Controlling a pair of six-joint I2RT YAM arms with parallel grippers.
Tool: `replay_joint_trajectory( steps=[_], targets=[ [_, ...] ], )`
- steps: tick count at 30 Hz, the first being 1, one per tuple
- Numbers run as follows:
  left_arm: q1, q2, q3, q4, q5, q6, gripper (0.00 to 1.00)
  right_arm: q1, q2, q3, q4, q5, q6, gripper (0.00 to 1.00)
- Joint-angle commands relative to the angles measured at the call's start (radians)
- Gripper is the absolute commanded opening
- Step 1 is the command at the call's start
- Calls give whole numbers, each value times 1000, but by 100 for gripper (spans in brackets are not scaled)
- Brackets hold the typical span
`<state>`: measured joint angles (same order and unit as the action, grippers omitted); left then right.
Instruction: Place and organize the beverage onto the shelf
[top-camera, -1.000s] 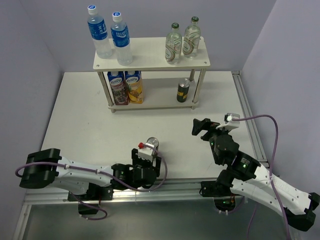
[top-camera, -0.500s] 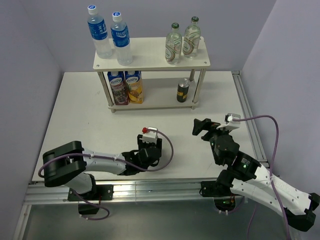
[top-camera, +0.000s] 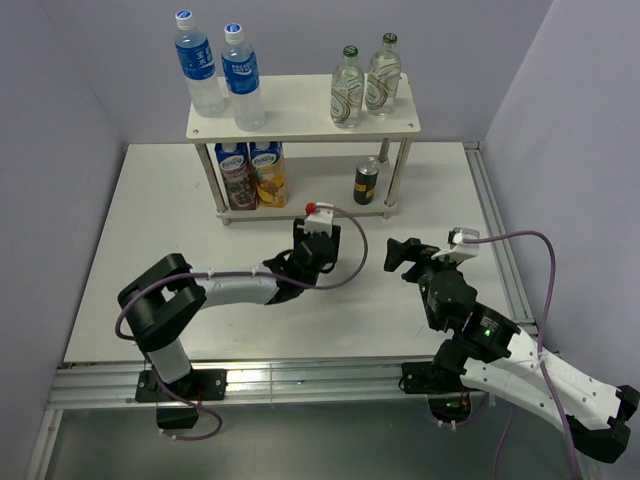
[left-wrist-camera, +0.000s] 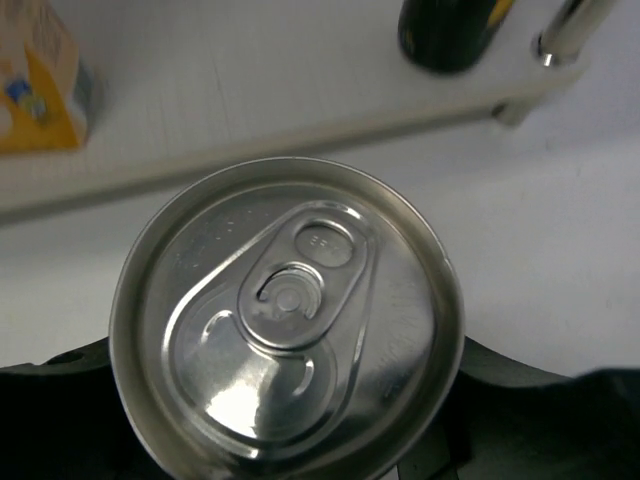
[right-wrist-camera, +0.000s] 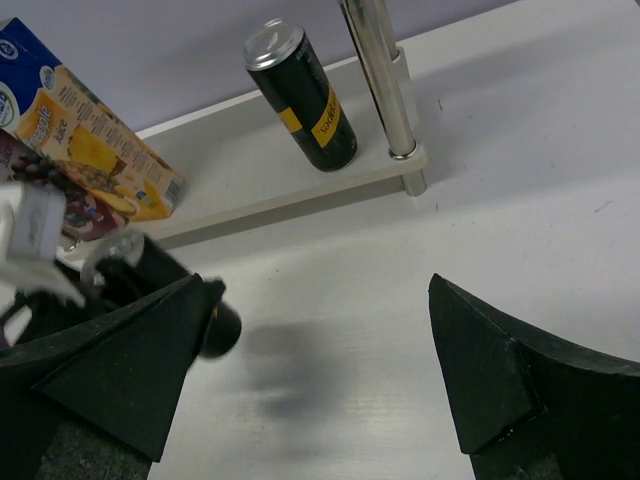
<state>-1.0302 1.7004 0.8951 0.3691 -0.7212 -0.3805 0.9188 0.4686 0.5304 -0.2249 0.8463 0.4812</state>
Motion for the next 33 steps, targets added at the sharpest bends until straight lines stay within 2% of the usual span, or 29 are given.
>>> replay_joint_trajectory(
  steps=[1, 7, 12, 22, 26, 27, 29, 30, 33],
  targets=[
    [71, 33, 177, 122, 58, 118, 0, 8, -2, -7, 38, 17, -10, 100],
    [143, 172, 430, 120, 109, 187, 0, 6, -4, -10, 47, 8, -13, 100],
    [188, 278, 554, 123, 134, 196, 0, 5, -5, -13, 48, -1, -15, 100],
    [234, 447, 696, 166, 115, 190, 1, 6, -16, -17, 55, -16, -12, 100],
    [237, 456, 706, 153, 135, 184, 13, 5, -12, -17, 55, -18, -12, 100],
    [237, 455, 700, 151, 140, 181, 23, 6, -12, -17, 55, -18, -10, 100],
    [237, 444, 679, 157, 141, 181, 38, 6, -13, -15, 53, -18, -10, 100],
    [237, 440, 670, 159, 147, 181, 54, 6, -13, -17, 53, -16, -10, 100],
    [237, 429, 651, 145, 155, 178, 78, 5, -13, -15, 53, -13, -10, 100]
  ],
)
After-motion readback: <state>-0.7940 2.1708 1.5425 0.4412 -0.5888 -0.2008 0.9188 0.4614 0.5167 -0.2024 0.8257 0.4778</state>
